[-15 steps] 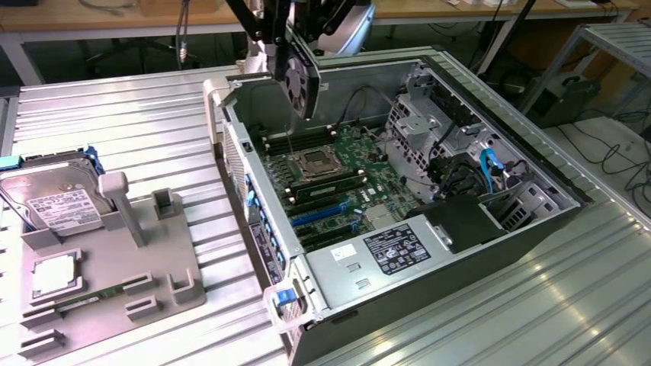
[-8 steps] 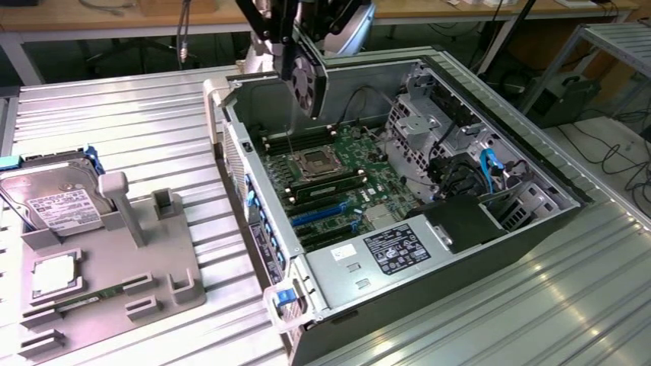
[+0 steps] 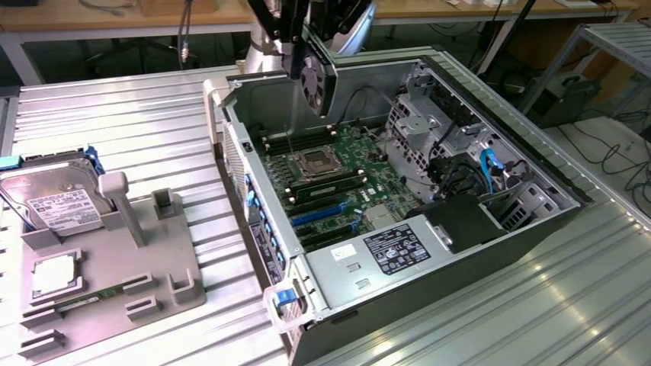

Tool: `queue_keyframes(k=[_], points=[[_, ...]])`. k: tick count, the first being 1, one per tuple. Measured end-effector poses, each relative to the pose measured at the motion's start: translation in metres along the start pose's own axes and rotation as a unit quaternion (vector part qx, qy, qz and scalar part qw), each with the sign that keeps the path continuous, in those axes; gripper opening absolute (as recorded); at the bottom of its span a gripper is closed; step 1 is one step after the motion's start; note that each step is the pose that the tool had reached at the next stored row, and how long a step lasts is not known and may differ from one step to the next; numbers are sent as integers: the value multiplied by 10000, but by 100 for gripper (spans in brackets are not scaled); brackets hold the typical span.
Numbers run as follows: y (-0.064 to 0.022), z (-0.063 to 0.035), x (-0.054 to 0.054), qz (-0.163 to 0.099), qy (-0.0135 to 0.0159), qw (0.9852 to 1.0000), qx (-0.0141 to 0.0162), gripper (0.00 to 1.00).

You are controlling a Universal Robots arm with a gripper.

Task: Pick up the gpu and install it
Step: 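Pick up the gpu and move the gpu toward the slot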

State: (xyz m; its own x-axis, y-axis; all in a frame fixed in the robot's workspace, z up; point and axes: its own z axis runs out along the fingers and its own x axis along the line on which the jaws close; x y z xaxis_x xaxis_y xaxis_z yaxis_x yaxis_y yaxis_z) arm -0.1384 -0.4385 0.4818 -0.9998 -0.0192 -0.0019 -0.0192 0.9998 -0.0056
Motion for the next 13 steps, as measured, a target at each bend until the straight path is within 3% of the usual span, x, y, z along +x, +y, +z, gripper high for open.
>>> queue_keyframes(k=[13], points=[[-3, 1, -145, 0, 0, 10000, 0, 28]])
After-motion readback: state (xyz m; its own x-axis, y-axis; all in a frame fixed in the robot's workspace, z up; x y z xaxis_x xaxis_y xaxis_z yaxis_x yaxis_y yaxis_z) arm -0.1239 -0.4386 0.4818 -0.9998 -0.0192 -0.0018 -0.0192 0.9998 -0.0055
